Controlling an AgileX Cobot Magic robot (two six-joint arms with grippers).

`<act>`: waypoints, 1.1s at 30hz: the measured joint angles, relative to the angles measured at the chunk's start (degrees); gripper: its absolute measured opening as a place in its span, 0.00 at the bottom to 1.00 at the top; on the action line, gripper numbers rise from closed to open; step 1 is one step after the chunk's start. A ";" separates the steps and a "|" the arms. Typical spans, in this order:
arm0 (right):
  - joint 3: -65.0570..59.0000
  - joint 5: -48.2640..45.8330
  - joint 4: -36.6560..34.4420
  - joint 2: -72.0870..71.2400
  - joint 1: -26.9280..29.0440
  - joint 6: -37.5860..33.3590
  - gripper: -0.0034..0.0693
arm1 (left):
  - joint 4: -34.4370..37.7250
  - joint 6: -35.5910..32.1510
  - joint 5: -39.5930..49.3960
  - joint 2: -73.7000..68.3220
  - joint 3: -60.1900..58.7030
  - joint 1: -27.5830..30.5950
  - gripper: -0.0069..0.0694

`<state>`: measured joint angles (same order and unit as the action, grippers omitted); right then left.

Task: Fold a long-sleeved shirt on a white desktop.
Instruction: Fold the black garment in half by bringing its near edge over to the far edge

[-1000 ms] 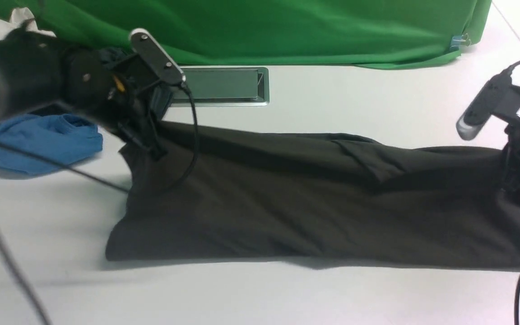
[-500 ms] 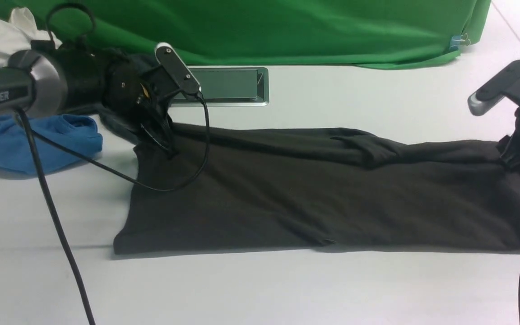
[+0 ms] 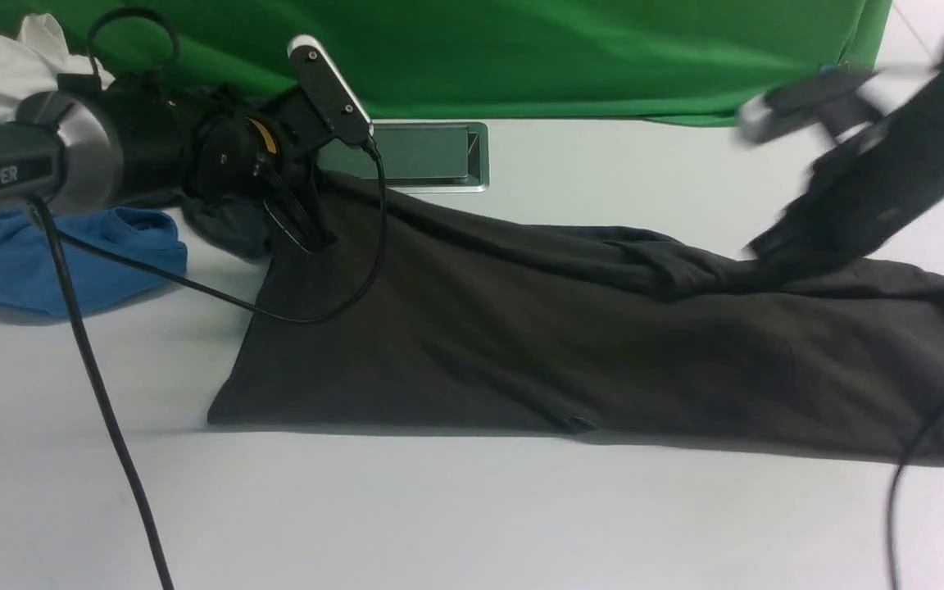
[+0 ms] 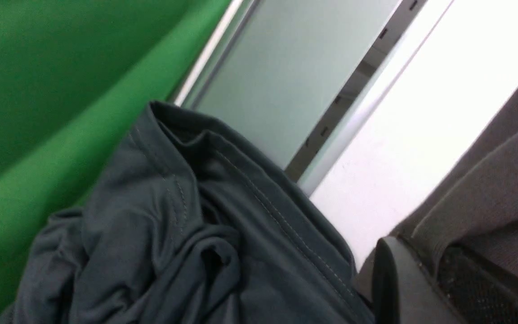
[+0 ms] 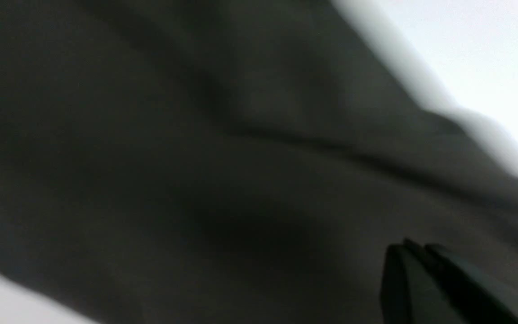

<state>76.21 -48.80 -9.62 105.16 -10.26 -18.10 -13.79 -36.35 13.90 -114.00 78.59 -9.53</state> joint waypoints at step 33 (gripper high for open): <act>7.47 20.81 -5.68 16.18 -1.73 -1.49 0.10 | 24.81 1.64 15.44 18.48 -2.81 -0.19 0.12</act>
<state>83.68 -28.00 -15.30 121.34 -11.98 -19.59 11.02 -34.71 29.33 -95.51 75.77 -9.73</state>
